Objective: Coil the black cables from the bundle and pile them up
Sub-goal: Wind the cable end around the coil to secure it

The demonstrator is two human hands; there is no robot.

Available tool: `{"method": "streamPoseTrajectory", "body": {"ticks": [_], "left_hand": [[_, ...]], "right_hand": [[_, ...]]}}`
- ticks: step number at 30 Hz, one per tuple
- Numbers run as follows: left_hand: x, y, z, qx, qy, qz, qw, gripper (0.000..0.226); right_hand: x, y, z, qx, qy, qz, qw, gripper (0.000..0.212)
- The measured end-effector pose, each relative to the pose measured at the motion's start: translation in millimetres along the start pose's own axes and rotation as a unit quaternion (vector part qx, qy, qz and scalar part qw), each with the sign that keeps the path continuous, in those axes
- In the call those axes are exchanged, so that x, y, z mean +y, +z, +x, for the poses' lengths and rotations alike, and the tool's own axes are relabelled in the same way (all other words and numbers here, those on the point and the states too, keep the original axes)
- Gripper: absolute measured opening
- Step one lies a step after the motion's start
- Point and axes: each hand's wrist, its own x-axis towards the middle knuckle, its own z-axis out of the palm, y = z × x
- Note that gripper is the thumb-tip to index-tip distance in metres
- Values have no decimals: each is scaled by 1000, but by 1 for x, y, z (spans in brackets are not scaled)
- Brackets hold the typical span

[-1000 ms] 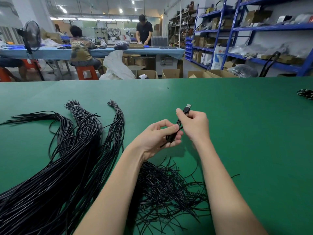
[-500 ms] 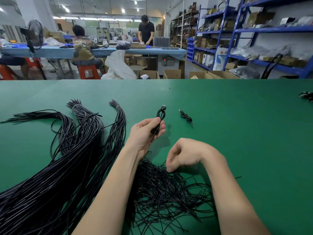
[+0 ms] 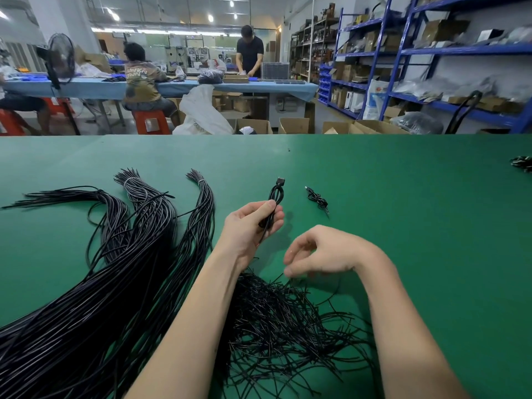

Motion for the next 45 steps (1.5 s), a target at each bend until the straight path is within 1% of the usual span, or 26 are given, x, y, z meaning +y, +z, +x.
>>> {"method": "streamPoseTrajectory", "body": {"ticks": [2, 4, 6, 10, 16, 19, 22, 24, 26, 27, 29, 32, 35, 39, 41, 43, 45], "left_hand": [[-2, 1, 0, -2, 5, 7, 1000, 9], [-4, 3, 0, 3, 17, 17, 1000, 8], [-7, 5, 0, 6, 33, 34, 999, 6], [-9, 6, 1, 1, 46, 44, 998, 8], [-10, 7, 1, -10, 50, 27, 998, 9], [-10, 7, 1, -8, 54, 27, 998, 9], [-8, 5, 2, -5, 61, 21, 998, 7], [-7, 3, 3, 4, 63, 15, 998, 6], [-7, 0, 3, 13, 59, -1, 998, 4], [-6, 0, 4, 16, 55, -8, 998, 2], [-5, 0, 3, 15, 42, -25, 999, 0], [-2, 2, 1, 3, 13, -57, 998, 4], [0, 2, -1, -1, -3, -65, 998, 5], [0, 2, -2, 2, -3, -49, 999, 4], [0, 2, -2, 1, -1, -44, 999, 4], [0, 3, -2, -2, 1, -36, 999, 4], [-1, 3, -3, -5, 3, -28, 1000, 5]], "right_hand": [[-2, 6, 4, 42, -20, 109, 993, 25], [-7, 12, 8, 68, -29, 219, 973, 31], [-11, 18, 12, 75, -30, 280, 957, 29], [-12, 25, 17, 85, -17, 347, 934, 14], [-11, 27, 20, 129, -15, 369, 920, 13], [-11, 29, 20, 150, -33, 350, 924, 15], [-11, 26, 18, 152, -66, 295, 941, 17], [-9, 19, 14, 121, -52, 192, 972, 21], [-4, 10, 8, 63, -22, 48, 997, 18], [-1, 6, 6, 35, -7, -6, 999, 18], [3, -2, 1, -11, 22, -55, 998, 23], [2, -5, -1, -59, 60, -85, 993, 25], [2, 2, 2, -57, 79, -86, 991, 18], [1, -1, 0, -31, 54, -87, 994, 13], [1, -5, -3, -50, 38, -44, 997, 16], [0, -3, -4, -67, 34, -19, 997, 24], [-2, 2, -1, -65, 22, -1, 998, 23]]}}
